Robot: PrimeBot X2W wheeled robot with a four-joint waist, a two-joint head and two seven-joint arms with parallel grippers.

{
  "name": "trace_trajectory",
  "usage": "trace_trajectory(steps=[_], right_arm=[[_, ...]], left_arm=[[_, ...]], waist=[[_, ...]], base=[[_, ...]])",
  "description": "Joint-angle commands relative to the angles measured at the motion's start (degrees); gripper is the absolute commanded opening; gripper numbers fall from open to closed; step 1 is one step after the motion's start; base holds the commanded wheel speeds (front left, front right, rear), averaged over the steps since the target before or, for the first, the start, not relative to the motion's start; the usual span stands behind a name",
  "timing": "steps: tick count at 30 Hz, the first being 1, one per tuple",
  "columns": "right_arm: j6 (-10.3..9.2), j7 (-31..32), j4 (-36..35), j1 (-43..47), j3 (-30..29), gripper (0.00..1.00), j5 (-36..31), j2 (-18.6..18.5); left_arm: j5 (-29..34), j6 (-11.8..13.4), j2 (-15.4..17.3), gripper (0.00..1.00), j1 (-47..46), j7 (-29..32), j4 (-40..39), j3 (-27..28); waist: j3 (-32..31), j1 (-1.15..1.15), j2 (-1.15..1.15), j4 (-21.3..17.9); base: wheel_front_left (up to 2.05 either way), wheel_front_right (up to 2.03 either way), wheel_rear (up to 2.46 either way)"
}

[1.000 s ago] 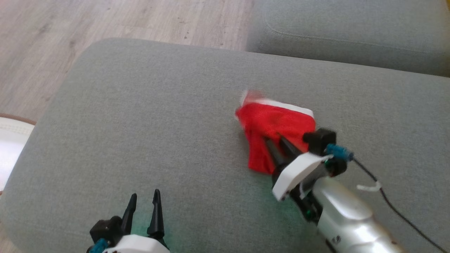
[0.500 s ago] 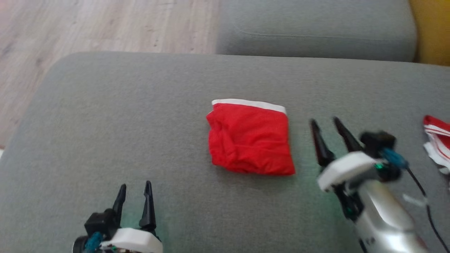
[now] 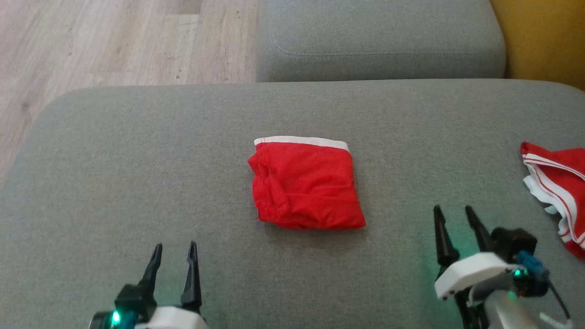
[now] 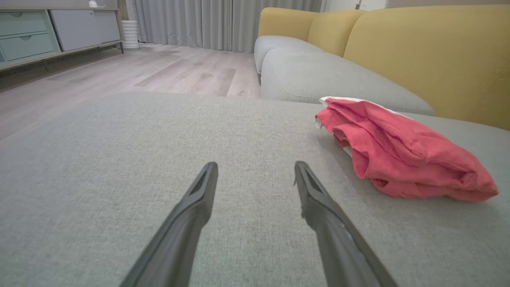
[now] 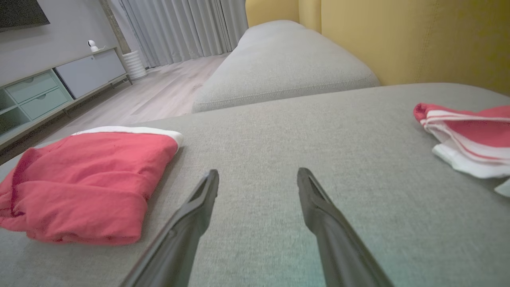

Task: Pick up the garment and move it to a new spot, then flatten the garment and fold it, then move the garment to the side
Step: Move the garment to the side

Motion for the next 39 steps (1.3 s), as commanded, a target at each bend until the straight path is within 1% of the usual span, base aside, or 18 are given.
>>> trace_trajectory(steps=[1,6,10,11,12,15,20,25,28,30,31,35,39], right_arm=[[-0.04,-0.79,-1.99,-0.78,2.12,1.0,1.0,0.35],[-0.04,-0.79,-2.18,-0.61,3.02,1.0,1.83,0.36],[-0.04,-0.79,-2.13,-0.95,3.53,1.0,1.81,0.37],[-0.04,-0.8,-2.19,-1.15,3.92,0.76,1.97,0.37],[-0.04,-0.8,-2.26,-1.46,4.75,0.0,1.96,0.37],[-0.04,-0.8,-2.27,-2.86,6.89,0.0,2.87,0.37],[-0.04,-0.8,-1.14,-6.41,10.56,0.0,3.91,0.37],[-0.04,-0.8,2.58,-10.15,13.47,0.0,3.28,0.38],[-0.04,-0.8,5.01,-11.78,14.83,0.0,3.03,0.38],[-0.04,-0.8,6.99,-12.61,15.71,0.0,2.31,0.38],[-0.04,-0.8,6.99,-12.61,15.71,0.0,2.31,0.38],[-0.04,-0.8,9.83,-13.54,18.48,0.0,1.84,0.38],[-0.04,-0.8,9.69,-13.96,21.43,0.0,2.51,0.38]], left_arm=[[-0.1,0.58,0.43,1.0,-0.43,-0.3,-2.29,1.41],[-0.29,0.99,0.43,1.0,0.17,-0.3,-3.01,0.99],[-1.34,0.85,0.43,1.0,-0.24,-0.3,-3.21,0.54],[-2.08,0.8,0.43,1.0,-0.36,-0.3,-3.26,0.28],[-2.56,0.78,0.43,1.0,-0.43,-0.3,-3.34,-0.04],[-3.61,0.77,0.43,1.0,-0.49,-0.3,-3.4,-1.28],[-5.0,0.55,0.43,1.0,-0.56,-0.3,-3.25,-3.6],[-5.24,0.36,0.43,1.0,-1.03,-0.3,-3.07,-5.33],[-5.41,0.45,0.43,1.0,-1.1,-0.3,-2.99,-5.61],[-5.59,0.47,0.43,1.0,-1.03,-0.3,-2.79,-5.43],[-5.59,0.47,0.43,1.0,-1.03,-0.3,-2.79,-5.43],[-5.94,0.22,0.43,1.0,-0.98,-0.3,-2.79,-5.76],[-6.67,0.43,0.43,1.0,-1.15,-0.3,-3.38,-6.4]], waist=[[-0.19,0.0,0.0,-0.14],[-0.26,0.0,0.0,-0.23],[0.16,0.0,0.0,0.72],[0.35,0.0,0.0,1.2],[0.53,0.0,0.0,1.67],[1.17,0.0,0.0,3.8],[2.1,0.0,0.0,8.79],[3.25,0.0,0.0,14.12],[3.86,0.0,0.0,16.57],[4.22,0.0,0.0,17.84],[4.22,0.0,0.0,17.84],[4.85,0.0,0.0,19.69],[5.42,0.0,0.0,20.62]], base=[[0.0,0.0,0.0],[0.0,0.0,0.0],[0.0,0.0,0.0],[0.0,0.0,0.0],[0.0,0.0,0.0],[0.0,0.0,0.0],[0.0,0.0,0.0],[0.0,0.0,0.0],[0.0,0.0,0.0],[0.0,0.0,0.0],[0.0,0.0,0.0],[0.0,0.0,0.0],[0.0,0.0,0.0]])
